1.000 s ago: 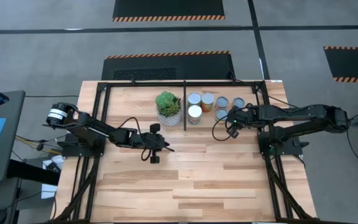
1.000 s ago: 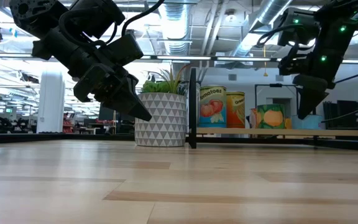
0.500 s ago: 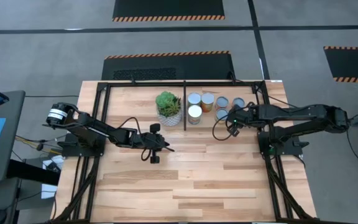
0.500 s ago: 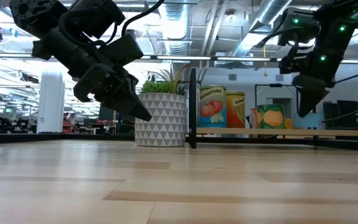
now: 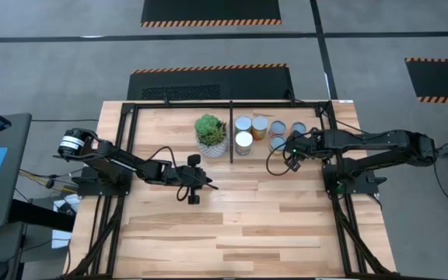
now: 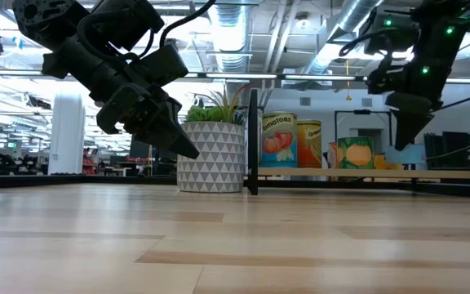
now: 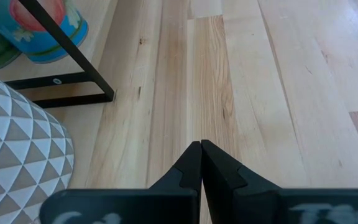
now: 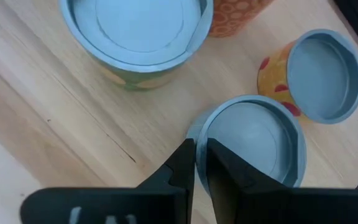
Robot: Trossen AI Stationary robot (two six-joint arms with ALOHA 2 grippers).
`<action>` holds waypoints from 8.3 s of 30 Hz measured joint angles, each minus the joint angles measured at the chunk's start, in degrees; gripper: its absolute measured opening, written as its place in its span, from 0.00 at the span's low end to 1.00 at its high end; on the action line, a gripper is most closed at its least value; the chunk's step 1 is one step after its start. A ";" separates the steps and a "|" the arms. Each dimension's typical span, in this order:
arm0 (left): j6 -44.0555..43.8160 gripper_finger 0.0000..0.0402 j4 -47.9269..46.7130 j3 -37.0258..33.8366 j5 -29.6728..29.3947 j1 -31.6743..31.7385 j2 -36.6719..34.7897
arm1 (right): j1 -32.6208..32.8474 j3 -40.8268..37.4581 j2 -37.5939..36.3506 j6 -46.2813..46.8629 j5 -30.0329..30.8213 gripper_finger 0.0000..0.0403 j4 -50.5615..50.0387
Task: Pick and place cans onto a shelf
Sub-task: Put the canned tuna on the shelf, then return to Home Position
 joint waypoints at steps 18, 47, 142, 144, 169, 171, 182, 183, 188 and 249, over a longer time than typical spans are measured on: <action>-0.02 0.00 0.01 0.00 0.00 0.00 0.00 | 0.00 0.04 5.35 1.50 0.52 0.24 1.29; 0.02 0.00 0.10 0.00 -0.24 0.00 0.00 | 8.69 13.27 2.21 18.74 -28.61 0.38 -16.60; -13.47 0.00 28.05 -33.70 3.35 -3.09 -46.06 | 41.99 -28.46 -24.56 -15.92 -10.10 0.39 67.68; -13.85 0.00 23.31 -33.70 2.07 -2.72 -50.53 | 40.34 -28.55 -27.09 -13.74 -10.11 0.39 63.82; -14.98 0.00 -15.85 -32.44 -1.82 -2.47 -86.44 | 39.30 -37.20 -60.47 -23.40 -14.74 0.39 51.52; -14.96 0.00 -17.37 -31.64 -2.07 -2.47 -88.54 | 38.91 -37.22 -60.34 -23.39 -14.70 0.39 51.58; -15.31 0.00 -20.69 -31.25 -1.97 -2.47 -88.94 | 34.13 -37.26 -59.61 -21.73 -14.54 0.39 51.34; -15.32 0.00 -20.83 -31.21 -1.97 -2.47 -88.89 | 33.71 -37.27 -59.58 -21.17 -14.54 0.39 51.34; -14.93 0.00 -20.91 -31.19 -2.22 -2.47 -88.91 | 31.92 -37.29 -59.56 -20.77 -14.57 0.39 51.32; 0.83 0.00 -21.75 -31.12 5.18 -2.47 -88.94 | 14.95 -37.40 -59.54 -17.93 -23.18 0.39 50.16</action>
